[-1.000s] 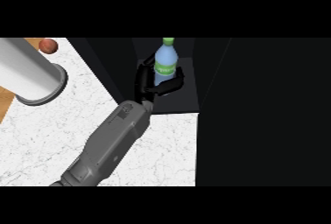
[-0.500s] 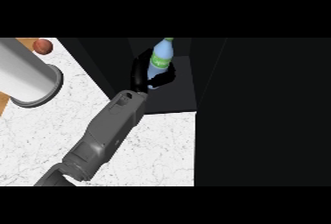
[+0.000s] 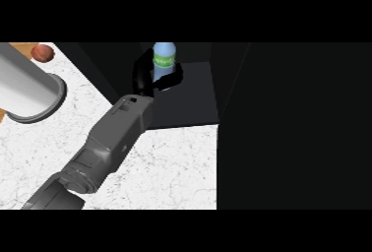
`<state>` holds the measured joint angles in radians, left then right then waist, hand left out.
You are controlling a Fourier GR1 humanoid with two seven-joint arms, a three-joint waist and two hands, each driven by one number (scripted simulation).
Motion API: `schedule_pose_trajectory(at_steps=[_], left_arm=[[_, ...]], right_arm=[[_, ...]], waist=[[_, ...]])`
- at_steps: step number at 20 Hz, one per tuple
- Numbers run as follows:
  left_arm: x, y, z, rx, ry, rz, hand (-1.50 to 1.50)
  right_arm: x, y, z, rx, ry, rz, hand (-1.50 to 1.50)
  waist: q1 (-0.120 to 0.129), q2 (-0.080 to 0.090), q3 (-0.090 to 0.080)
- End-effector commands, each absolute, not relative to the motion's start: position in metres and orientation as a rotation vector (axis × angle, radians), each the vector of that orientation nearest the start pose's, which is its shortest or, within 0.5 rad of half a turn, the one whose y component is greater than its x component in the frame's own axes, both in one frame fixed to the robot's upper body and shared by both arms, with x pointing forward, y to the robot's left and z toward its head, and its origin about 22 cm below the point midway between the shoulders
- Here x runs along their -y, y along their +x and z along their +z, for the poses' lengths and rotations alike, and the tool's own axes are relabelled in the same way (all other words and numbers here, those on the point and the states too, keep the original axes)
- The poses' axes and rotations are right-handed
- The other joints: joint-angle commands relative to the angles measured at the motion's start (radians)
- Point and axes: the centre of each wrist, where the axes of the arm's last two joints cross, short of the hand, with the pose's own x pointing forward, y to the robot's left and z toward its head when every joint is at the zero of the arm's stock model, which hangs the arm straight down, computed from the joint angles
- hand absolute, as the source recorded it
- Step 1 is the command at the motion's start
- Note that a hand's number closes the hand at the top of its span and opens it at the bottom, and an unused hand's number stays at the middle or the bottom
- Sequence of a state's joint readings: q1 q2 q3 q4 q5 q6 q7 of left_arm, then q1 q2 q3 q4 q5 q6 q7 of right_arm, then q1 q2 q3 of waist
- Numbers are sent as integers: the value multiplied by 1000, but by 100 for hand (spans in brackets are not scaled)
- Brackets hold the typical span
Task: Pick up the bottled water, place it into the cabinet and close the cabinet
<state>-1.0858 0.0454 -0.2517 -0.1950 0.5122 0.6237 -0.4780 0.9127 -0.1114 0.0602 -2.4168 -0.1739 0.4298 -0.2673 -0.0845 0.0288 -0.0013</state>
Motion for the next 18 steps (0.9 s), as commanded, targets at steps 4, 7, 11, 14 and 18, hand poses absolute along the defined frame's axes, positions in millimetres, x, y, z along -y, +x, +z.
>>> schedule_pose_trajectory(at_steps=[4,7,11,14,18], left_arm=[[-127,433,27,1702,570,-29,-150],[-125,437,35,1704,596,-59,-150],[-115,441,48,1711,540,-21,-150],[-113,445,58,1760,463,-65,-150],[-105,444,62,1861,276,10,-150]], right_arm=[[266,43,101,1876,227,127,-150],[263,40,107,1864,251,138,-150],[263,40,109,1874,281,162,-150],[265,40,110,1864,285,165,-150],[264,39,107,1856,298,166,-150]], waist=[[-19,9,0],[-27,9,0],[-29,8,-1],[-27,11,-1],[-14,7,-2]])
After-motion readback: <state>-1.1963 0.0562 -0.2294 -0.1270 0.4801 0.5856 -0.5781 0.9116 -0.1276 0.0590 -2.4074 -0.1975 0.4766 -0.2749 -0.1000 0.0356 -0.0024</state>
